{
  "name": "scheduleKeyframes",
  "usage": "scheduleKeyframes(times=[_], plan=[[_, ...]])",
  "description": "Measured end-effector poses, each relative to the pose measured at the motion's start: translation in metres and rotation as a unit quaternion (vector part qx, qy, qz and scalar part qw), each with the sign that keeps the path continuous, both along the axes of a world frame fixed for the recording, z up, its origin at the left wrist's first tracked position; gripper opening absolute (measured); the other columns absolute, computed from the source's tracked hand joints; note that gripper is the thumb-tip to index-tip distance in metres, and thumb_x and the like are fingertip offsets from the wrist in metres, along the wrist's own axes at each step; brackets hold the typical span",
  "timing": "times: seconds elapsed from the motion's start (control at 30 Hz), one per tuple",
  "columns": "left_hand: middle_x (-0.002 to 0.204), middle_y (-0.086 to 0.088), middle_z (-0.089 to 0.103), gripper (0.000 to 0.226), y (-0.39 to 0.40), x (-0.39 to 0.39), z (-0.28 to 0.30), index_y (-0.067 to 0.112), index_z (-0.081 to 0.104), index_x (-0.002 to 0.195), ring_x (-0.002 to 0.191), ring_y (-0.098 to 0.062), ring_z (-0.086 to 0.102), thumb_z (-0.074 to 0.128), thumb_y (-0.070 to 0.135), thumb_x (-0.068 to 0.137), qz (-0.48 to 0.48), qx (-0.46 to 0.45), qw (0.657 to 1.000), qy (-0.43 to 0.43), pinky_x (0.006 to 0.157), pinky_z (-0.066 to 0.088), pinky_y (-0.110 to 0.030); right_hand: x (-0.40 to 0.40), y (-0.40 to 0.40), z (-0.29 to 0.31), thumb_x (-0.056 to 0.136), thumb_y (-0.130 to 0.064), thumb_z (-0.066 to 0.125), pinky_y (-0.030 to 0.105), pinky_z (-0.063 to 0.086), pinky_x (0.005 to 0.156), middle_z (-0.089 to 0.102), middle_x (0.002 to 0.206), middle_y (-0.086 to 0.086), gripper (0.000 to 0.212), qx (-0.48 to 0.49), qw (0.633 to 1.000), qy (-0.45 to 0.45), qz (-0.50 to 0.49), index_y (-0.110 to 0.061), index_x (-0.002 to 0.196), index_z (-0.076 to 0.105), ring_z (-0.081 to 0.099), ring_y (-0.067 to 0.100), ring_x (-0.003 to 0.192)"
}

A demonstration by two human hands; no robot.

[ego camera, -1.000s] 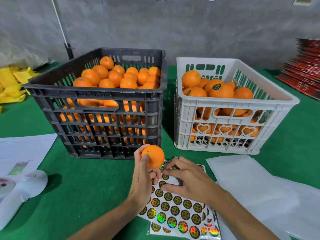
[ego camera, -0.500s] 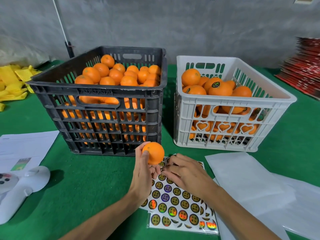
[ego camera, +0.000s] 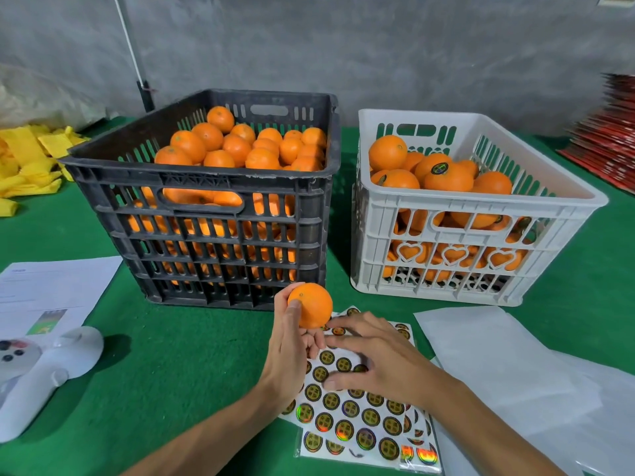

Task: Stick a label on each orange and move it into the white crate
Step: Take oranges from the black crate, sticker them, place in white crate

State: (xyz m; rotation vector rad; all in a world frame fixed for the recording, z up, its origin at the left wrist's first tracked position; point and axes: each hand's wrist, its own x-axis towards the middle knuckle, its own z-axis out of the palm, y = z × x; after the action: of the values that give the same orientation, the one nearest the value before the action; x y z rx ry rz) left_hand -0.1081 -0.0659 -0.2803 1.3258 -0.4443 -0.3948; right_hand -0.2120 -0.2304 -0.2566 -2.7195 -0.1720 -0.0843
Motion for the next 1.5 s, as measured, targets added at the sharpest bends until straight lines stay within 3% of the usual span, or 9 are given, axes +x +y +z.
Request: scheduleKeyframes(times=[0.3, 0.53, 0.8, 0.93, 1.07, 1.2, 1.3, 1.4, 1.5], plan=[[0.072, -0.002, 0.059, 0.040, -0.001, -0.001, 0.002, 0.042, 0.055, 0.126, 0.064, -0.023, 0.052, 0.039, 0.063, 0.096, 0.009, -0.006, 1.000, 0.007, 0.063, 0.044, -0.038, 0.010, 0.008, 0.002, 0.090, -0.060, 0.065, 0.031, 0.042, 0.089, 0.059, 0.114, -0.012, 0.045, 0.015, 0.997, -0.071, -0.041, -0.033, 0.126, 0.073, 0.046, 0.006, 0.103], [0.069, -0.005, 0.059, 0.056, 0.000, -0.002, 0.004, 0.034, 0.050, 0.135, 0.066, -0.025, 0.052, 0.039, 0.068, 0.092, 0.017, 0.009, 1.000, 0.001, 0.070, 0.042, -0.042, 0.009, 0.014, 0.002, 0.087, -0.050, 0.076, 0.031, 0.037, 0.101, 0.056, 0.113, -0.021, 0.033, 0.127, 0.986, -0.037, -0.098, -0.037, 0.117, 0.074, 0.046, 0.000, 0.106], [0.082, -0.001, 0.064, 0.045, 0.001, -0.005, 0.006, 0.044, 0.056, 0.127, 0.072, -0.022, 0.057, 0.039, 0.067, 0.092, 0.027, 0.012, 0.999, -0.027, 0.076, 0.049, -0.042, 0.008, 0.021, 0.002, 0.089, -0.047, 0.076, 0.025, 0.036, 0.091, 0.049, 0.096, -0.026, 0.027, 0.157, 0.975, -0.028, -0.152, -0.042, 0.115, 0.071, 0.040, -0.002, 0.096], [0.103, 0.013, 0.069, 0.043, 0.001, -0.005, 0.006, 0.050, 0.055, 0.125, 0.092, -0.025, 0.067, 0.035, 0.067, 0.091, 0.017, 0.039, 0.998, -0.042, 0.091, 0.051, -0.046, 0.005, 0.015, 0.010, 0.091, -0.055, 0.068, 0.022, 0.031, 0.087, 0.045, 0.097, -0.029, 0.038, 0.059, 0.990, -0.055, -0.115, -0.037, 0.125, 0.069, 0.036, -0.004, 0.093], [0.098, 0.014, 0.067, 0.043, 0.001, -0.004, 0.003, 0.053, 0.049, 0.125, 0.082, -0.019, 0.061, 0.029, 0.072, 0.092, -0.003, 0.077, 0.995, -0.057, 0.087, 0.050, -0.042, 0.000, 0.002, 0.019, 0.078, -0.091, 0.040, 0.028, 0.041, 0.091, 0.049, 0.110, -0.013, 0.081, -0.107, 0.979, 0.003, -0.172, -0.031, 0.128, 0.061, 0.046, 0.009, 0.103], [0.092, 0.013, 0.066, 0.045, 0.001, -0.005, 0.000, 0.051, 0.048, 0.127, 0.074, -0.010, 0.059, 0.029, 0.074, 0.093, -0.012, 0.083, 0.994, -0.068, 0.081, 0.050, -0.036, 0.000, -0.001, 0.024, 0.063, -0.104, 0.032, 0.032, 0.047, 0.091, 0.052, 0.119, -0.009, 0.103, -0.142, 0.957, 0.056, -0.245, -0.034, 0.135, 0.055, 0.057, 0.016, 0.111], [0.094, 0.013, 0.067, 0.046, 0.001, -0.005, 0.000, 0.052, 0.047, 0.128, 0.075, -0.008, 0.061, 0.028, 0.075, 0.092, -0.015, 0.087, 0.994, -0.071, 0.081, 0.050, -0.036, -0.002, -0.006, 0.026, 0.062, -0.097, 0.054, 0.036, 0.053, 0.093, 0.063, 0.129, -0.014, 0.098, 0.005, 0.968, 0.058, -0.244, -0.040, 0.142, 0.050, 0.064, 0.012, 0.112], [0.086, 0.012, 0.067, 0.046, 0.001, -0.006, 0.002, 0.050, 0.048, 0.127, 0.074, -0.007, 0.060, 0.029, 0.074, 0.093, -0.016, 0.084, 0.994, -0.074, 0.080, 0.049, -0.036, -0.005, -0.011, 0.031, 0.081, -0.051, 0.083, 0.041, 0.055, 0.102, 0.071, 0.124, -0.020, 0.071, 0.312, 0.935, 0.080, -0.150, -0.048, 0.144, 0.050, 0.068, 0.002, 0.111], [0.079, 0.003, 0.064, 0.044, 0.004, -0.008, 0.004, 0.046, 0.050, 0.126, 0.072, -0.016, 0.058, 0.030, 0.071, 0.096, -0.021, 0.058, 0.995, -0.079, 0.084, 0.051, -0.051, -0.003, -0.014, 0.037, 0.091, -0.021, 0.079, 0.046, 0.043, 0.116, 0.063, 0.139, -0.019, 0.059, 0.370, 0.917, 0.115, -0.096, -0.043, 0.142, 0.058, 0.055, 0.003, 0.132]])
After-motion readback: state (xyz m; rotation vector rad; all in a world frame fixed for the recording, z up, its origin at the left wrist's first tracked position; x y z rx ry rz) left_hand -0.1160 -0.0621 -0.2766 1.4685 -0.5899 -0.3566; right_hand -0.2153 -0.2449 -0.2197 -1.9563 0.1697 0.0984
